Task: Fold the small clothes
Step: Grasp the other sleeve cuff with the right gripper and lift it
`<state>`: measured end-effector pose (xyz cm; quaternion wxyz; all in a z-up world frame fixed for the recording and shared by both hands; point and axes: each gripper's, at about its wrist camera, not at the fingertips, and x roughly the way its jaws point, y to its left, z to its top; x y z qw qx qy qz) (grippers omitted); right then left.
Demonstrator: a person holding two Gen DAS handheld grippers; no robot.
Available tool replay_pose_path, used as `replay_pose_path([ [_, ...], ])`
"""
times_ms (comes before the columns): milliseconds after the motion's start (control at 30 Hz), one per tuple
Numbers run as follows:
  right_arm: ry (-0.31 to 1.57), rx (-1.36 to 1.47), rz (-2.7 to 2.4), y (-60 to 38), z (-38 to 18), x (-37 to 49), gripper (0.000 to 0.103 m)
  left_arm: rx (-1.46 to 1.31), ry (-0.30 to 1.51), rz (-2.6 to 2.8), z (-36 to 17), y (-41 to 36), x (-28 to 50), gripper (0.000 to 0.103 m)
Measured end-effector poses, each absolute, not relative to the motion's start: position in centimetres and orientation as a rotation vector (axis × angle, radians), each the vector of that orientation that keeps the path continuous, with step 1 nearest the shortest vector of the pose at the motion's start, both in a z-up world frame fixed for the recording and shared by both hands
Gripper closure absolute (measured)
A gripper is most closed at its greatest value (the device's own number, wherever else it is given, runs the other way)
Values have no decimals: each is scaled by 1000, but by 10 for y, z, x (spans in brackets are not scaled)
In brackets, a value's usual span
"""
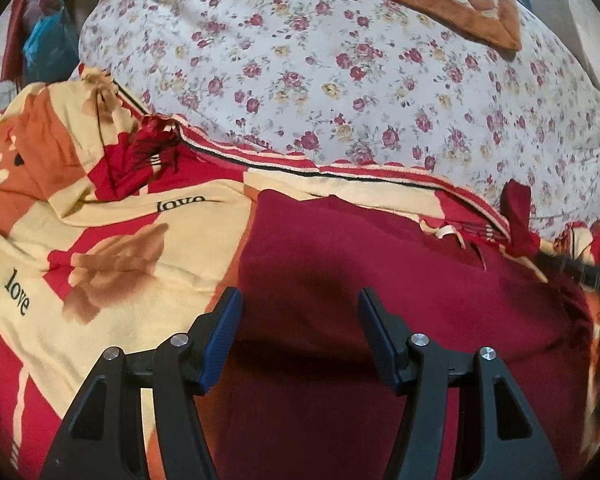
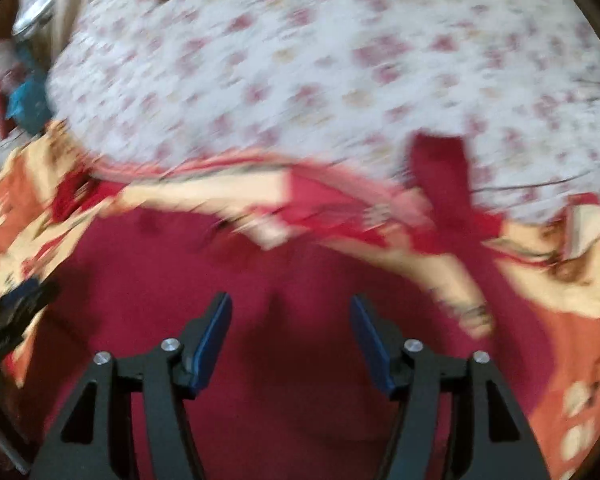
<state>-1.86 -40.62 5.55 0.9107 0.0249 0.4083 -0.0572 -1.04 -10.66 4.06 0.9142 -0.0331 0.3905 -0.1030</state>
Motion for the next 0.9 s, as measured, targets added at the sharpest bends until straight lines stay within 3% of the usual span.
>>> replay_pose_path([
  [267,808,154,-230,-477,62,43,29,-32,827,-223,25,-111,-5,63],
  [567,781,213,-282,-492,52,101,30,-35,845,-240,20,-112,-3,60],
  [633,789,217,-276,-495,48,108,37,-36,848,-241,19,-112,-2,59],
  [700,814,236,-248,-500,45,114,74,-36,850,-241,19,-112,-1,59],
  [767,828,247,-238,-506,44,114,89,-37,849,-242,19,-112,-1,59],
  [833,814,264,-220,-514,50,108,97,-38,850,-241,18,-112,-1,59],
  [900,799,269,-197,-518,60,98,98,-35,849,-241,19,-112,-1,59],
])
